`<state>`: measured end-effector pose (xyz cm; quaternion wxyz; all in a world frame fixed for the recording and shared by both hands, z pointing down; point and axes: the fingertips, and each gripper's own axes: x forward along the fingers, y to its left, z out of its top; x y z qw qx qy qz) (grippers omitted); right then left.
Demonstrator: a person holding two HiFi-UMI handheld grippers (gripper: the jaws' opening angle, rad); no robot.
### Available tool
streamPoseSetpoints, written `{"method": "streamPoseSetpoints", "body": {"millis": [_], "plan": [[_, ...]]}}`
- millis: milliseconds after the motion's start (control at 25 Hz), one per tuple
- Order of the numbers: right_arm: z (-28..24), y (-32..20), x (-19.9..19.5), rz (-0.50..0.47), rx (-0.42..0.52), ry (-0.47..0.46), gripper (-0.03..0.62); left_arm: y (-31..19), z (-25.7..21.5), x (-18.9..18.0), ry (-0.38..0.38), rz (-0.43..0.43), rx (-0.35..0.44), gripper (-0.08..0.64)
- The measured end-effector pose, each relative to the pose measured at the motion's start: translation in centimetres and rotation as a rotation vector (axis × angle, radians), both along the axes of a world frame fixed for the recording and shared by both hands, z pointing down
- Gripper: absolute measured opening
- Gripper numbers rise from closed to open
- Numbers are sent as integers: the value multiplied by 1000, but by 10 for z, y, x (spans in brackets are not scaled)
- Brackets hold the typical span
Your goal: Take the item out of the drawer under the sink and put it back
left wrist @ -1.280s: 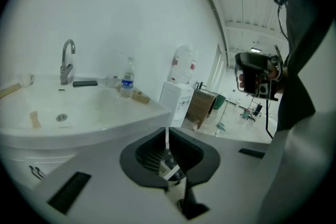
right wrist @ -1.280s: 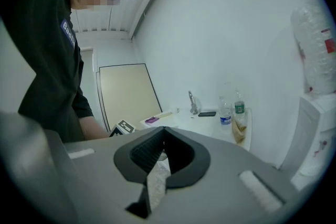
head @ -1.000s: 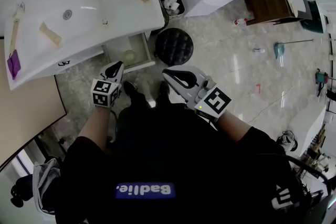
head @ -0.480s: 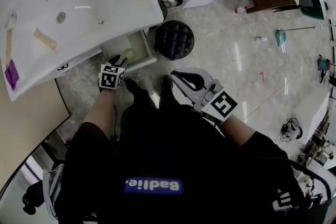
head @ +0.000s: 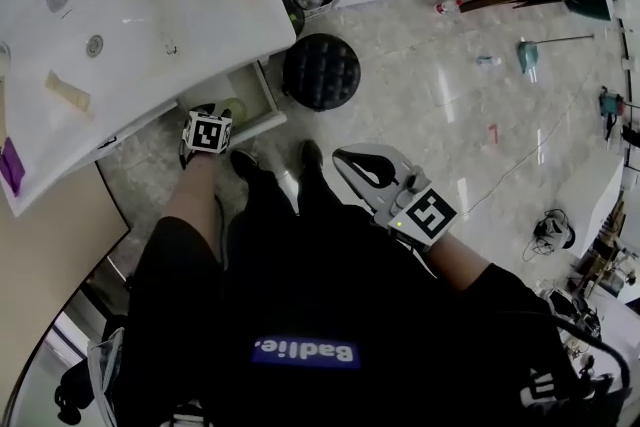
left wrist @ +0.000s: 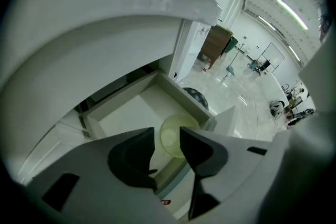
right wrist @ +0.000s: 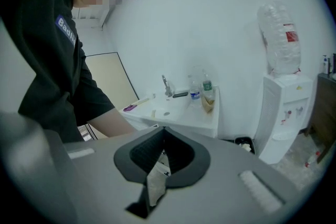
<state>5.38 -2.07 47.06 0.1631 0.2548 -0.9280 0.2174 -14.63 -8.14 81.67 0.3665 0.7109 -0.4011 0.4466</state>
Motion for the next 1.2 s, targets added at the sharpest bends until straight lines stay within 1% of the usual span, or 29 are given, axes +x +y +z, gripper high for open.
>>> {"method": "streamPoseSetpoints", "body": {"millis": [120, 280, 440, 560, 600, 680, 800, 920, 1040, 1200], "plan": [[3, 2, 9, 13, -10, 15, 2, -1, 15, -1, -40, 17, -29, 132], [6, 3, 21, 31, -26, 33, 2, -10, 24, -1, -71, 32, -22, 132], [9, 3, 29, 46, -30, 45, 2, -12, 37, 5, -57, 48, -30, 132], [12, 5, 33, 55, -42, 51, 2, 1, 52, 7, -33, 45, -95, 130], [13, 6, 34, 55, -48, 52, 2, 2, 56, 7, -31, 46, -97, 129], [14, 9, 36, 49, -53, 53, 2, -1, 60, 5, -39, 51, -83, 88], [16, 12, 38, 45, -58, 60, 2, -4, 56, 1, -51, 65, -85, 35], [14, 12, 42, 55, -53, 59, 2, -7, 48, 1, -64, 91, -63, 31], [6, 11, 39, 41, -35, 43, 2, -7, 34, 1, -53, 60, -45, 28], [-8, 9, 30, 11, 0, 8, 2, -9, 3, 2, -18, 19, -8, 26]]}}
